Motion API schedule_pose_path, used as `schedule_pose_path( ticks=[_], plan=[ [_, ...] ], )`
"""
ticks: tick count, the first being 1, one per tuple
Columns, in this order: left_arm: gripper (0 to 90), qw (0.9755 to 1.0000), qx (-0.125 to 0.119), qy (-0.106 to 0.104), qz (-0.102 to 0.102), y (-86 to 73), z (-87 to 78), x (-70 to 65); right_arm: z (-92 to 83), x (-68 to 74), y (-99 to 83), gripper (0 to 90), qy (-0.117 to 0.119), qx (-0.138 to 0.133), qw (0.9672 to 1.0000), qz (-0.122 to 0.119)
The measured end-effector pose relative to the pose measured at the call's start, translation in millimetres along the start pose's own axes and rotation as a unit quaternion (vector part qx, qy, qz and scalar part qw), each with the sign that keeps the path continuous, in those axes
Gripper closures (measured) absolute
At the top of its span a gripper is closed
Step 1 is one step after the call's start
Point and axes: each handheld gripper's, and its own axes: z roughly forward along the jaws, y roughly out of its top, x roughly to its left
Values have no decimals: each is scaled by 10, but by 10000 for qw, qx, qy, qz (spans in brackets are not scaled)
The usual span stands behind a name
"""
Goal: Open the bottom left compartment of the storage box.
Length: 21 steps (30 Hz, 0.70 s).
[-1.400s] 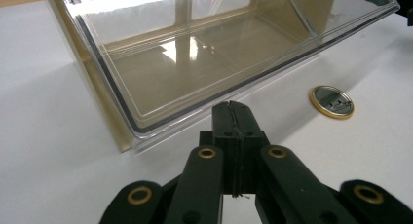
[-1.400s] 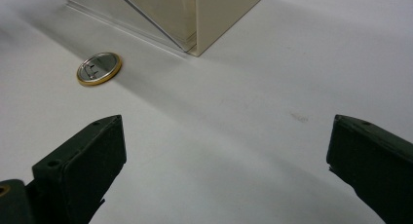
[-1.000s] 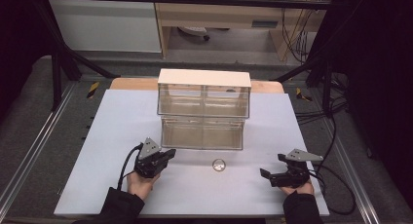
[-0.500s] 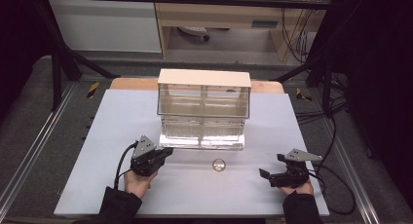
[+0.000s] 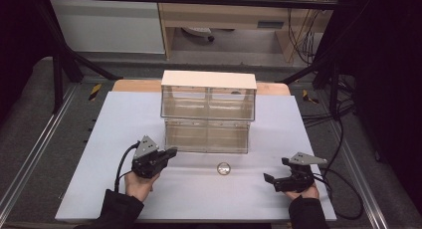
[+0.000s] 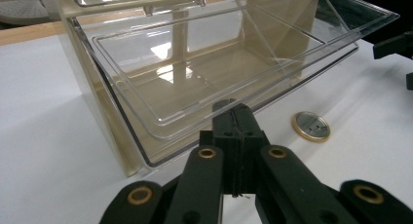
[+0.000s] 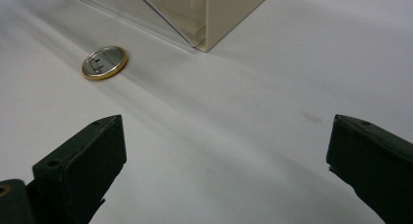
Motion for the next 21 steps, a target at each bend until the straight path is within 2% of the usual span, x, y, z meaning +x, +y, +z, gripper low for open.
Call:
schedule_pose_path(
  ticks=[12,21],
  plan=[
    [895,9999,-76,-121,60,109,-58,9,24,47,19,16,48,54,10000,-58],
    [895,9997,-130,-205,20,179,-89,33,42,80,36,16,80,75,9999,-90]
  ],
)
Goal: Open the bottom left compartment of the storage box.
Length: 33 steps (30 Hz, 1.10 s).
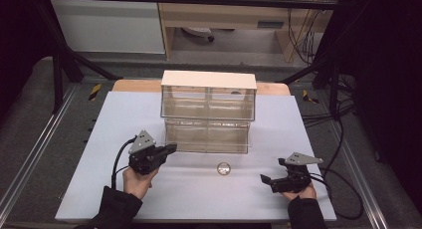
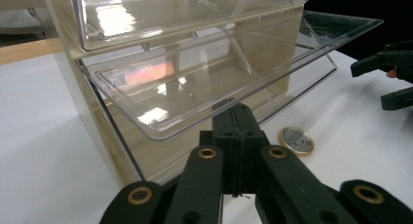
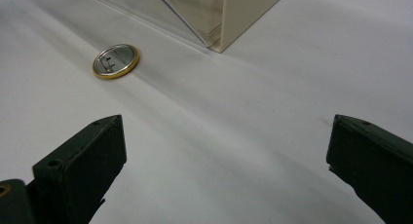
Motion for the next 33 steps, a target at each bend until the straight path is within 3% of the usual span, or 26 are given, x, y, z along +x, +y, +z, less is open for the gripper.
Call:
schedule_pose_path(
  ticks=[14,33],
  plan=[
    [895,9999,-130,-58,51,90,-21,31,40,66,32,17,70,52,10000,7],
    [895,9997,-208,-31,92,185,-28,63,134,242,115,17,212,107,9995,-213]
  ],
)
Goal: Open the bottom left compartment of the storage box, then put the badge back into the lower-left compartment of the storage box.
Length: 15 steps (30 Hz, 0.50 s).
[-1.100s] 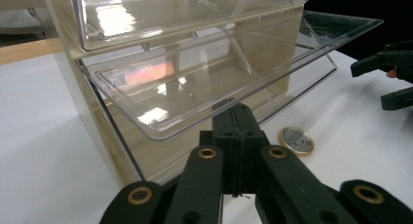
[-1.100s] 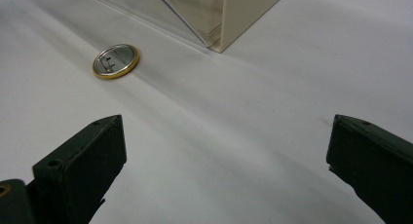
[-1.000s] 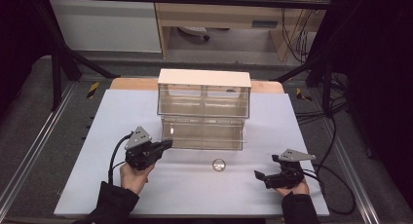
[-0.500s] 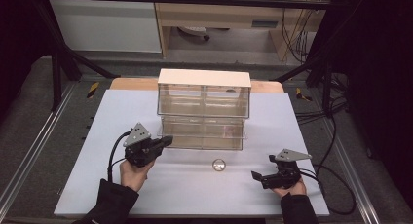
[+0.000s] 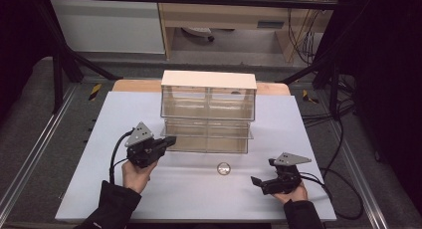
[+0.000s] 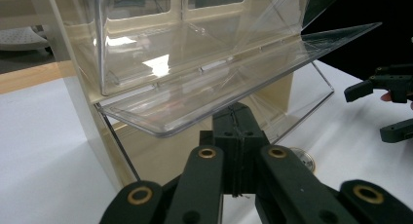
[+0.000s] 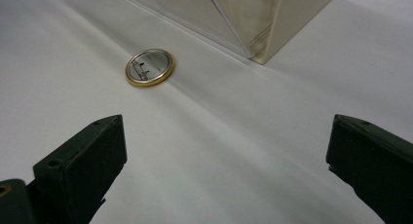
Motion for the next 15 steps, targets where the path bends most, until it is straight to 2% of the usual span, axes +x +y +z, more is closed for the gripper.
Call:
schedule_pose_path(
  ticks=[15],
  plan=[
    [895,10000,-23,-11,-2,31,12,16,83,114,61,17,109,8,9999,16]
  ],
)
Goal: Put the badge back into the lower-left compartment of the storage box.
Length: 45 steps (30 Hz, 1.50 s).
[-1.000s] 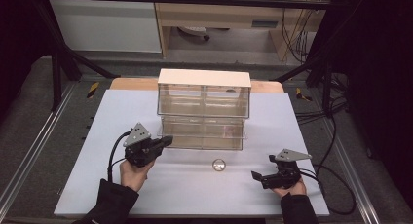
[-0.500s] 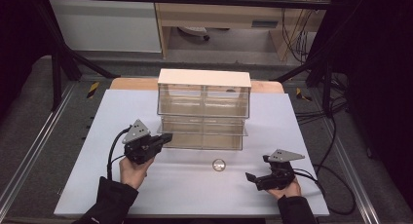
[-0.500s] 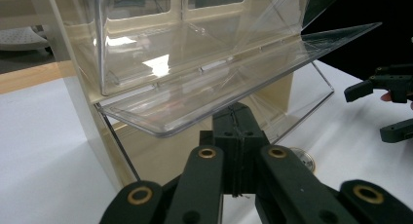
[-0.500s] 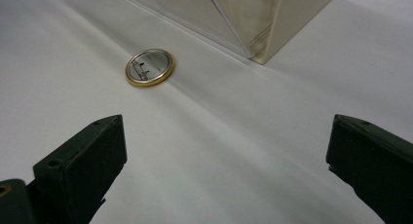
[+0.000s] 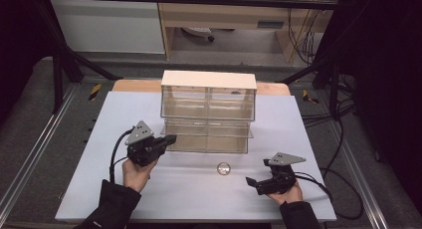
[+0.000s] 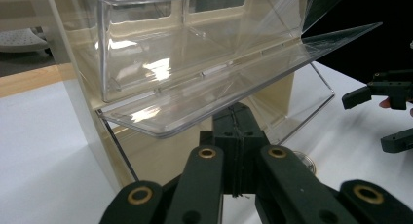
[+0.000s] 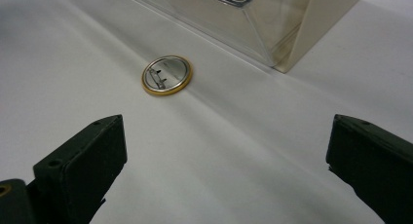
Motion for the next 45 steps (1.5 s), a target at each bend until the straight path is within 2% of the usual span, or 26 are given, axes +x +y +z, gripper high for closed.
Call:
schedule_pose_path(
  ticks=[23,33,36,39,41,45],
  plan=[
    [895,10000,-71,39,43,99,-12,36,246,260,142,19,145,152,9996,-204],
    [895,9999,-91,35,45,97,7,49,370,350,209,26,106,221,9993,-294],
    [895,9999,-115,29,35,94,29,44,443,394,254,36,26,257,9989,-381],
    [895,9999,-114,40,79,95,35,30,483,413,268,40,62,276,9990,-338],
    [895,9999,-117,39,73,93,34,32,549,440,282,48,-20,357,9984,-443],
    [895,9999,-133,40,69,95,32,37,631,480,307,69,-24,441,9976,-528]
  ],
)
